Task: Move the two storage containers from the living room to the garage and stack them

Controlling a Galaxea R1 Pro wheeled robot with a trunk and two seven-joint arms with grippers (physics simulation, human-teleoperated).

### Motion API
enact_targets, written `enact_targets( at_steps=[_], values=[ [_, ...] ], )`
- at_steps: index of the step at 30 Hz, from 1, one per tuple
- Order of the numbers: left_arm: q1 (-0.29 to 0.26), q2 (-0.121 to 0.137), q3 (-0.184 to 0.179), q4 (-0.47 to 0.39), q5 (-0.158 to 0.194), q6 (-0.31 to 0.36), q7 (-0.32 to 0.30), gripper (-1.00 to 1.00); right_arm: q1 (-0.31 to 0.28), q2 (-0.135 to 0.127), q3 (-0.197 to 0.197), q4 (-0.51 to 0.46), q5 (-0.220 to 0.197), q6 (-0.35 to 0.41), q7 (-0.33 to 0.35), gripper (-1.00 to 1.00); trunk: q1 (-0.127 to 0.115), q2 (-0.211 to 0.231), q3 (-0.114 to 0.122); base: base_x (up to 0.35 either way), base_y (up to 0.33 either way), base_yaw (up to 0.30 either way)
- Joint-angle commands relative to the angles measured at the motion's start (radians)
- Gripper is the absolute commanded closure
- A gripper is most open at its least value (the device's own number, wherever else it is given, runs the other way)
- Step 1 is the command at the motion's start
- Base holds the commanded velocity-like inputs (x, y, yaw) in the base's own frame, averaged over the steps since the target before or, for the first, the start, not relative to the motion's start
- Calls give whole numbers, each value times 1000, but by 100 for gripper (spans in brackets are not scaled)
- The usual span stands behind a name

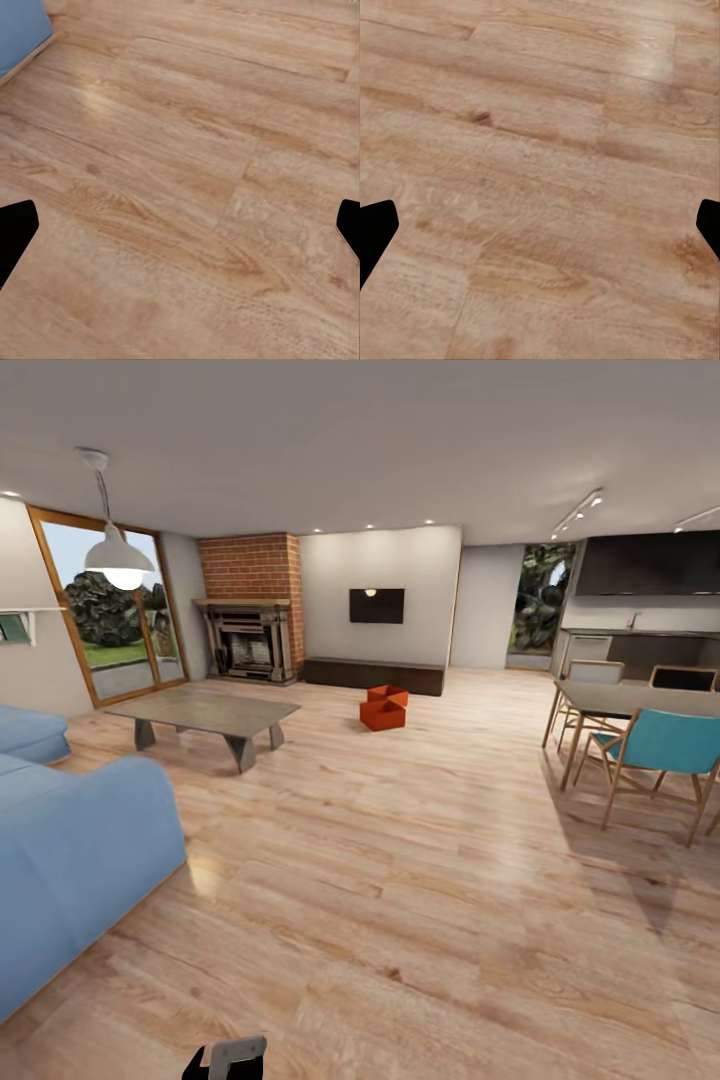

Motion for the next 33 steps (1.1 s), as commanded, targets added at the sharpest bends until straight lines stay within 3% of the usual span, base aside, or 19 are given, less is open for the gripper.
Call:
enact_targets(
  at_steps=[1,21,33],
  values=[
    [-1,0,-9,1,10,-4,4,-100,-1,0,6,1,0,-1,-8,-100,1,-1,-1,341,-112,0],
    [-1,0,-9,1,10,-4,4,-100,-1,0,6,1,0,-1,-8,-100,1,-1,-1,341,-138,0],
    [-1,0,-9,1,10,-4,6,-100,-1,0,6,1,0,-1,-8,-100,1,-1,-1,341,-18,0]
  ],
)
